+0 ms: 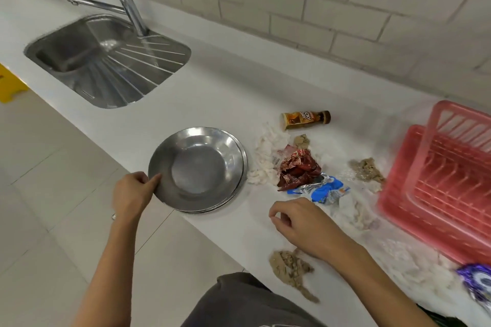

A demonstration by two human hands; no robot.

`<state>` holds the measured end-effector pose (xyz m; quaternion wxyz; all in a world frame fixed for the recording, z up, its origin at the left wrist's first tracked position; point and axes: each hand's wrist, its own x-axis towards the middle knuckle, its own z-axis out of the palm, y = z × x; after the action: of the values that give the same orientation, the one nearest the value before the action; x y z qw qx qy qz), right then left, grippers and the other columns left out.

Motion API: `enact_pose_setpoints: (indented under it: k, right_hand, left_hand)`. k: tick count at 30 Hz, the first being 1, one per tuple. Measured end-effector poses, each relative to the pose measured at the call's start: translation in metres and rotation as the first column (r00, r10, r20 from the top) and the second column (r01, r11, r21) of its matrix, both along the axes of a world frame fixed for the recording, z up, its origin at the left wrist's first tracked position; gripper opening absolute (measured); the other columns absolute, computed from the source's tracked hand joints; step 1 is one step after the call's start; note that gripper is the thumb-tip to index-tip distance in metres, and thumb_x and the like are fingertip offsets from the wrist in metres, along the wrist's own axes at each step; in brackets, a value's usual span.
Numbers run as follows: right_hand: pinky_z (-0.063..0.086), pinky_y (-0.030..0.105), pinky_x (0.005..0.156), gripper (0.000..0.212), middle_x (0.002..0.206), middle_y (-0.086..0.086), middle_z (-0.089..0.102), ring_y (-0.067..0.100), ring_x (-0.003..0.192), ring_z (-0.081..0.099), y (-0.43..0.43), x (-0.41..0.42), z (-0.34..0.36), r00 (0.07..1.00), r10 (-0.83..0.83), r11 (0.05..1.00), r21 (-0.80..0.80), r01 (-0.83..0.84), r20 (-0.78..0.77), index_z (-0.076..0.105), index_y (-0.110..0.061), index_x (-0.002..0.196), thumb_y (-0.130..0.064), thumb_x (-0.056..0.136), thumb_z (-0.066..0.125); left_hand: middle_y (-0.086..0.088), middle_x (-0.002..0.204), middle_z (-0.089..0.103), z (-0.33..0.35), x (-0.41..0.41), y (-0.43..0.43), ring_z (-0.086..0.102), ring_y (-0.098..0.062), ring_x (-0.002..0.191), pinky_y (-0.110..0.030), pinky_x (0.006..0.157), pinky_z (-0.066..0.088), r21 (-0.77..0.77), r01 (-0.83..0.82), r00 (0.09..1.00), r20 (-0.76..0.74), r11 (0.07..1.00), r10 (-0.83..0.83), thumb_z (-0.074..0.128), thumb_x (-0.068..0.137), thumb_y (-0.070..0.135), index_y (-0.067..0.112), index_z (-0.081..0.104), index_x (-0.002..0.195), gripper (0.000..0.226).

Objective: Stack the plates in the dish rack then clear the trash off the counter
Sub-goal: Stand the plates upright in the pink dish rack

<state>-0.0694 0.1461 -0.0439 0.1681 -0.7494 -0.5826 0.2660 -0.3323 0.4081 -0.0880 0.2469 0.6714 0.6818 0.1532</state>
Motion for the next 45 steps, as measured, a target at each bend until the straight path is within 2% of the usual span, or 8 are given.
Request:
enact_pose_setpoints:
  k: [8, 13, 19, 23, 28, 32, 38, 45]
  right_hand:
    - [0.049, 0.035, 0.058, 0.031, 0.065, 0.006, 0.063, 0.015, 0.054, 0.059, -0.015, 0.029, 0.013, 0.935, -0.219, 0.969, 0.048, 0.242, -0.279, 0.063, -0.029, 0.088, -0.053, 0.094, 0.044]
    - [0.046, 0.026, 0.051, 0.028, 0.073, 0.009, 0.068, 0.022, 0.053, 0.062, -0.014, 0.044, 0.036, 0.662, -0.456, 0.778, 0.094, 0.621, -0.595, 0.061, -0.027, 0.113, -0.043, 0.098, 0.043]
    - [0.048, 0.033, 0.057, 0.027, 0.09, -0.002, 0.068, 0.011, 0.062, 0.065, -0.055, 0.079, 0.072, 0.379, -0.581, 0.492, 0.059, 0.868, -0.72, 0.061, -0.024, 0.118, -0.035, 0.101, 0.045]
    - [0.054, 0.024, 0.077, 0.022, 0.102, -0.005, 0.074, 0.008, 0.091, 0.07, -0.105, 0.1, 0.092, 0.313, -0.548, 0.345, 0.131, 0.929, -0.776, 0.067, -0.021, 0.115, -0.024, 0.099, 0.051]
    - [0.056, 0.026, 0.07, 0.032, 0.096, -0.002, 0.074, 0.012, 0.086, 0.071, -0.169, 0.128, 0.109, 0.302, -0.697, 0.13, 0.299, 0.945, -0.65, 0.066, -0.028, 0.103, 0.0, 0.093, 0.054]
    - [0.055, 0.025, 0.066, 0.032, 0.087, -0.007, 0.074, 0.008, 0.077, 0.07, -0.223, 0.15, 0.14, 0.266, -0.844, 0.028, 0.458, 0.888, -0.465, 0.07, -0.023, 0.102, 0.002, 0.087, 0.056]
    - [0.054, 0.043, 0.075, 0.036, 0.089, 0.012, 0.072, 0.03, 0.086, 0.066, -0.272, 0.177, 0.178, 0.132, -0.991, 0.102, 0.592, 0.8, -0.008, 0.068, -0.012, 0.104, -0.015, 0.076, 0.047]
    - [0.04, 0.039, 0.057, 0.018, 0.073, 0.023, 0.06, 0.043, 0.069, 0.052, -0.274, 0.213, 0.172, 0.09, -0.933, 0.279, 0.544, 0.791, 0.347, 0.057, 0.001, 0.096, -0.006, 0.082, 0.047]
  left_hand:
    - [-0.021, 0.066, 0.034, 0.068, 0.044, -0.005, 0.036, -0.022, 0.057, -0.038, 0.062, 0.041, 0.124, 0.054, 0.84, 0.53, 0.991, -0.113, 0.059, 0.081, 0.028, -0.001, 0.038, 0.069, 0.038]
    - [-0.014, 0.064, 0.027, 0.094, 0.095, -0.039, 0.029, -0.022, 0.061, -0.031, 0.056, 0.028, 0.109, 0.208, 0.665, 0.713, 0.972, -0.222, 0.058, 0.093, 0.02, 0.008, 0.029, 0.063, 0.043]
    - [0.005, 0.052, 0.042, 0.077, 0.185, -0.101, 0.039, -0.011, 0.048, -0.025, 0.049, 0.031, -0.179, 0.462, 0.409, 0.912, 0.869, -0.03, 0.055, 0.095, 0.015, 0.023, 0.039, 0.057, 0.041]
    - [-0.002, 0.056, 0.058, 0.07, 0.24, -0.149, 0.056, -0.015, 0.048, -0.023, 0.043, 0.044, -0.219, 0.671, 0.418, 0.901, 0.709, -0.117, 0.054, 0.096, 0.018, 0.011, 0.049, 0.073, 0.025]
    - [-0.007, 0.094, 0.072, 0.071, 0.3, -0.203, 0.072, -0.021, 0.077, -0.041, 0.071, 0.055, -0.166, 0.827, 0.393, 0.853, 0.537, -0.343, 0.052, 0.099, 0.024, 0.003, 0.06, 0.099, 0.022]
    - [-0.004, 0.092, 0.068, 0.065, 0.336, -0.246, 0.064, -0.025, 0.091, -0.043, 0.079, 0.053, 0.131, 0.935, 0.17, 0.65, 0.33, -0.74, 0.047, 0.095, 0.048, 0.016, 0.063, 0.093, 0.035]
    - [0.008, 0.13, 0.06, 0.019, 0.357, -0.283, 0.052, -0.015, 0.124, -0.037, 0.11, 0.015, 0.377, 0.897, -0.206, -0.102, -0.229, -0.973, 0.036, 0.094, 0.043, 0.025, 0.055, 0.133, 0.047]
    - [0.011, 0.116, 0.067, 0.014, 0.356, -0.286, 0.059, -0.012, 0.107, -0.037, 0.111, 0.013, 0.42, 0.891, -0.146, -0.097, -0.174, -0.984, 0.031, 0.098, 0.038, 0.029, 0.058, 0.131, 0.043]
